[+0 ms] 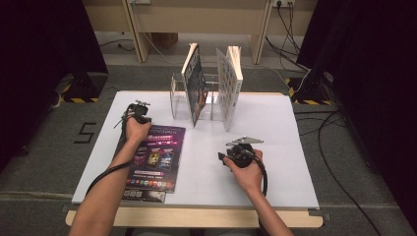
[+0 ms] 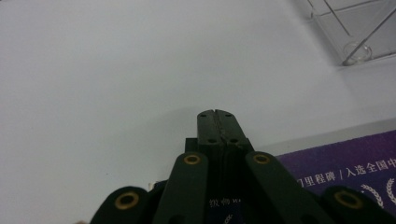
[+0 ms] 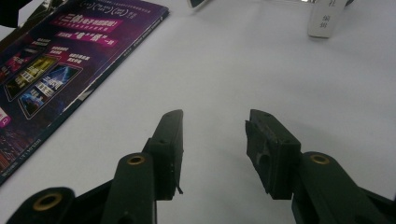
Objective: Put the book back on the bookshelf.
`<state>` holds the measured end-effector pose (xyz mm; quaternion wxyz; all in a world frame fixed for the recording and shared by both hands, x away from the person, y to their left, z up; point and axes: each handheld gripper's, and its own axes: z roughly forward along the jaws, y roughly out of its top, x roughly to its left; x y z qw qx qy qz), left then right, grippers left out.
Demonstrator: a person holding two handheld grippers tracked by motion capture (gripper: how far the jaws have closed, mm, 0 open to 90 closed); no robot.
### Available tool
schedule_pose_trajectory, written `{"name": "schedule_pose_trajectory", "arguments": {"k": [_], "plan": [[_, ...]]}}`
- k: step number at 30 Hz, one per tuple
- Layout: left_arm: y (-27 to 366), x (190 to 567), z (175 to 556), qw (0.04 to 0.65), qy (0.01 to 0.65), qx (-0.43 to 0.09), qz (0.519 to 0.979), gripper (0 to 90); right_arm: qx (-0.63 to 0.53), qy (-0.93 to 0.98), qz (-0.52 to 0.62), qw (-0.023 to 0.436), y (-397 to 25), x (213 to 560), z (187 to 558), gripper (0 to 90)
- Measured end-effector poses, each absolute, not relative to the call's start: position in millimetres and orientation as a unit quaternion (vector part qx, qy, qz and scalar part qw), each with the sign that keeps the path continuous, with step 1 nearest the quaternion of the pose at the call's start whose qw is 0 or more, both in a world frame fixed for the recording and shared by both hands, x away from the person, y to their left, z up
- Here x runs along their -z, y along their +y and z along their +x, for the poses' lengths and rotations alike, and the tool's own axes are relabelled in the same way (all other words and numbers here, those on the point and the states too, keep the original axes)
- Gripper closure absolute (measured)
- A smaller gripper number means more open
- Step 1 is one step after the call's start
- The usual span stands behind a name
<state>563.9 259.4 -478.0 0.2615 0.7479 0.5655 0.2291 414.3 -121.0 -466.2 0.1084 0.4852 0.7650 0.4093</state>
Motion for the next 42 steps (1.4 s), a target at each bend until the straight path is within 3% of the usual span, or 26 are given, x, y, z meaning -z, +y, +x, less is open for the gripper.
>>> {"name": "schedule_pose_trajectory", "arguments": {"k": [20, 42], "plan": [[254, 477, 554, 0.242, 0.513, -0.228, 0.791, 89.7, -0.406, 0.768, 0.485, 0.102, -117, 469, 414, 56.3], [251, 474, 534, 0.265, 0.485, -0.237, 0.799, 89.7, -0.405, 0.780, 0.469, 0.083, -91, 467, 416, 56.2]]}}
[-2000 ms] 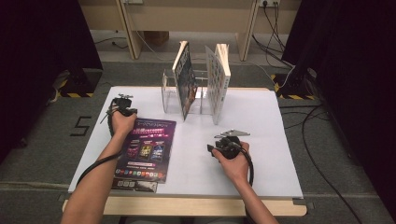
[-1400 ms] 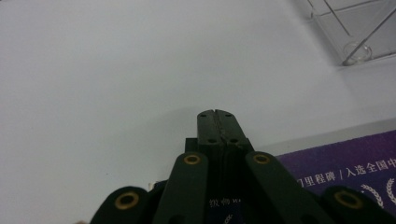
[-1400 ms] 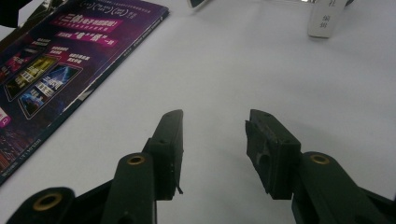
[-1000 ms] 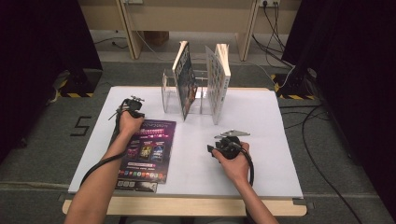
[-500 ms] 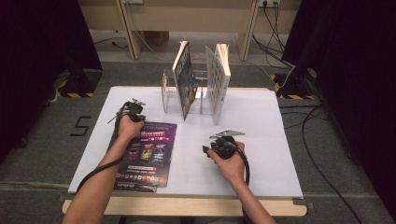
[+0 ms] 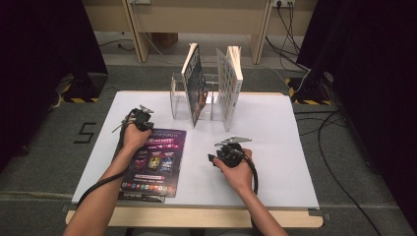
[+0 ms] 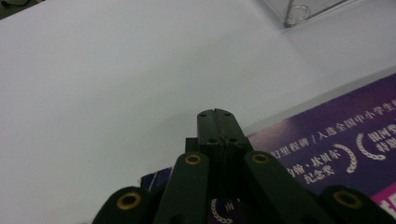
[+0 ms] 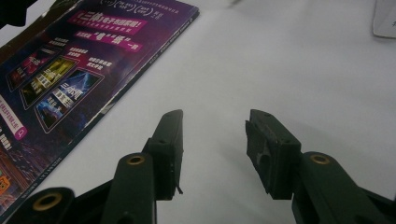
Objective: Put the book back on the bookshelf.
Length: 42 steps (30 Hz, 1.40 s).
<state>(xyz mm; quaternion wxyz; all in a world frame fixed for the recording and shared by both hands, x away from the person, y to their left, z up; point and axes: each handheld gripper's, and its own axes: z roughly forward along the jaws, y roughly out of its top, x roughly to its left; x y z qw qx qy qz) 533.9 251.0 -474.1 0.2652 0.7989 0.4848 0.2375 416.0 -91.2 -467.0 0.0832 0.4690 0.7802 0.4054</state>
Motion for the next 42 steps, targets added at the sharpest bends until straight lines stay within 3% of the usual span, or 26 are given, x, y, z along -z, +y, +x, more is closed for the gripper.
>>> {"name": "schedule_pose_trajectory", "arguments": {"k": [7, 13, 21, 32, 42], "plan": [[251, 476, 530, 0.281, 0.485, -0.241, 0.792, 89.5, -0.401, 0.786, 0.464, 0.080, -86, 467, 416, 56.2], [240, 477, 541, 0.317, 0.501, -0.215, 0.776, 87.6, -0.402, 0.786, 0.462, 0.082, -85, 467, 416, 56.0], [214, 482, 547, 0.312, 0.485, -0.203, 0.791, 87.7, -0.398, 0.786, 0.467, 0.078, -87, 468, 418, 55.9], [209, 477, 537, 0.299, 0.450, -0.221, 0.812, 89.7, -0.395, 0.788, 0.466, 0.075, -84, 467, 418, 55.6], [211, 482, 549, 0.308, 0.484, -0.193, 0.796, 89.8, -0.393, 0.791, 0.464, 0.072, -82, 468, 418, 55.4]]}}
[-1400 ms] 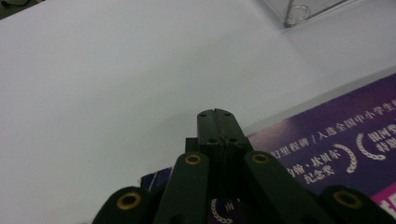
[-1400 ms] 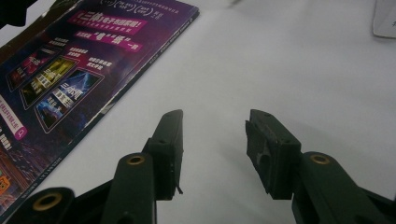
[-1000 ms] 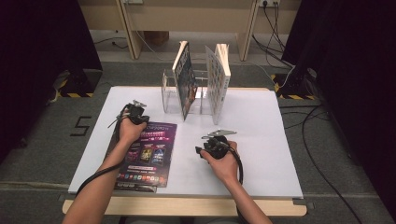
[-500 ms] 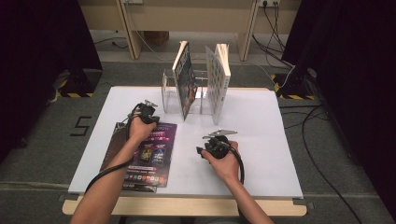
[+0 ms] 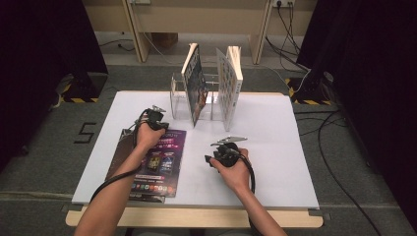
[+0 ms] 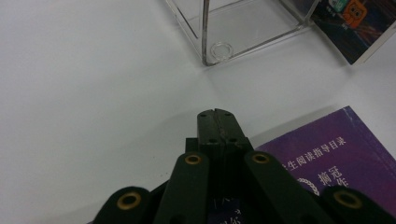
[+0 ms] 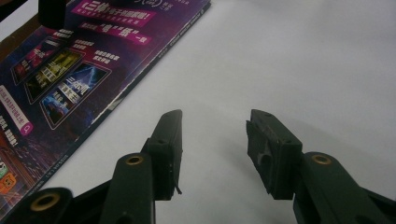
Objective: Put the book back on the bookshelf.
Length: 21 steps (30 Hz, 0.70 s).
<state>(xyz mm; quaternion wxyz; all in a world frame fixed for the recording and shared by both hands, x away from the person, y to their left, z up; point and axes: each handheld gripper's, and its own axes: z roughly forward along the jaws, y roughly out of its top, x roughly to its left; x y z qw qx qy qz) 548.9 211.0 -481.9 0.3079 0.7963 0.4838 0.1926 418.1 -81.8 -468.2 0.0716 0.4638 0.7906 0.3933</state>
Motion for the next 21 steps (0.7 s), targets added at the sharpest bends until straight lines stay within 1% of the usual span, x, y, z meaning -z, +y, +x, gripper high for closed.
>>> {"name": "schedule_pose_trajectory", "arguments": {"k": [3, 6, 10, 14, 17, 21], "plan": [[208, 478, 547, 0.295, 0.483, -0.198, 0.800, 89.9, -0.393, 0.791, 0.463, 0.073, -84, 468, 420, 55.4], [208, 477, 545, 0.298, 0.488, -0.197, 0.796, 89.9, -0.394, 0.789, 0.465, 0.073, -84, 468, 420, 55.3], [202, 475, 540, 0.275, 0.469, -0.216, 0.811, 90.0, -0.394, 0.789, 0.466, 0.070, -83, 468, 418, 55.2], [206, 475, 543, 0.285, 0.492, -0.192, 0.800, 90.0, -0.394, 0.790, 0.465, 0.071, -83, 467, 417, 55.1], [201, 473, 542, 0.268, 0.479, -0.205, 0.811, 90.0, -0.395, 0.790, 0.464, 0.074, -85, 467, 417, 55.1], [202, 473, 538, 0.274, 0.490, -0.194, 0.805, 90.0, -0.394, 0.788, 0.468, 0.073, -87, 467, 418, 55.1]]}}
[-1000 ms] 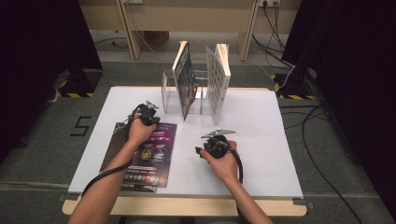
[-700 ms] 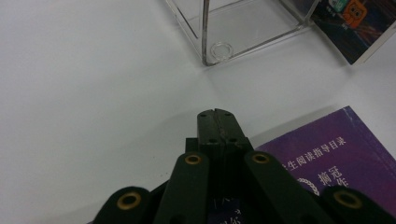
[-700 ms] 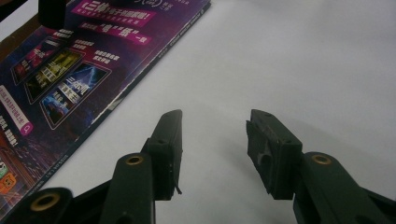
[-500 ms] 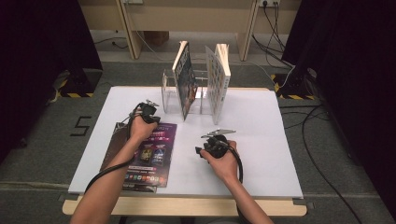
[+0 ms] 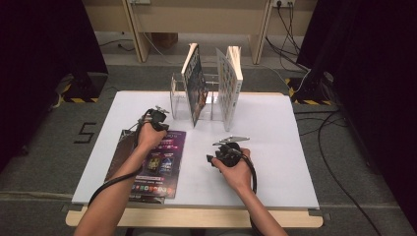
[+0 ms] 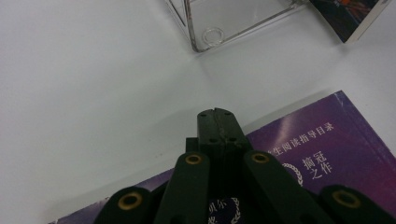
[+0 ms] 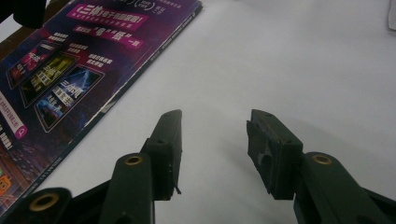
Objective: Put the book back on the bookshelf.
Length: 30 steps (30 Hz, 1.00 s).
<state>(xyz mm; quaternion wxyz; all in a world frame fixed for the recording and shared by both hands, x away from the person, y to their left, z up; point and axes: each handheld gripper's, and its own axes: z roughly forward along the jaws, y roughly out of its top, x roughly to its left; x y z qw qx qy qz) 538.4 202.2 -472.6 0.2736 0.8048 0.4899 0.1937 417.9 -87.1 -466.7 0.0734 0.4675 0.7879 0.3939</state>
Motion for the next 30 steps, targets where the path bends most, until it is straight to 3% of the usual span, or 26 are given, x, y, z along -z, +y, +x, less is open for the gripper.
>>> {"name": "schedule_pose_trajectory", "arguments": {"k": [14, 21, 25, 30], "plan": [[208, 467, 517, 0.264, 0.482, -0.181, 0.816, 90.0, -0.392, 0.791, 0.464, 0.070, -84, 469, 419, 54.9], [225, 464, 507, 0.305, 0.510, -0.177, 0.785, 89.1, -0.391, 0.792, 0.466, 0.059, -75, 470, 420, 54.3], [253, 456, 501, 0.320, 0.546, -0.194, 0.750, 77.3, -0.386, 0.797, 0.462, 0.050, -68, 470, 423, 53.9], [285, 452, 494, 0.322, 0.580, -0.172, 0.729, 64.6, -0.388, 0.796, 0.462, 0.038, -56, 471, 430, 53.7]]}}
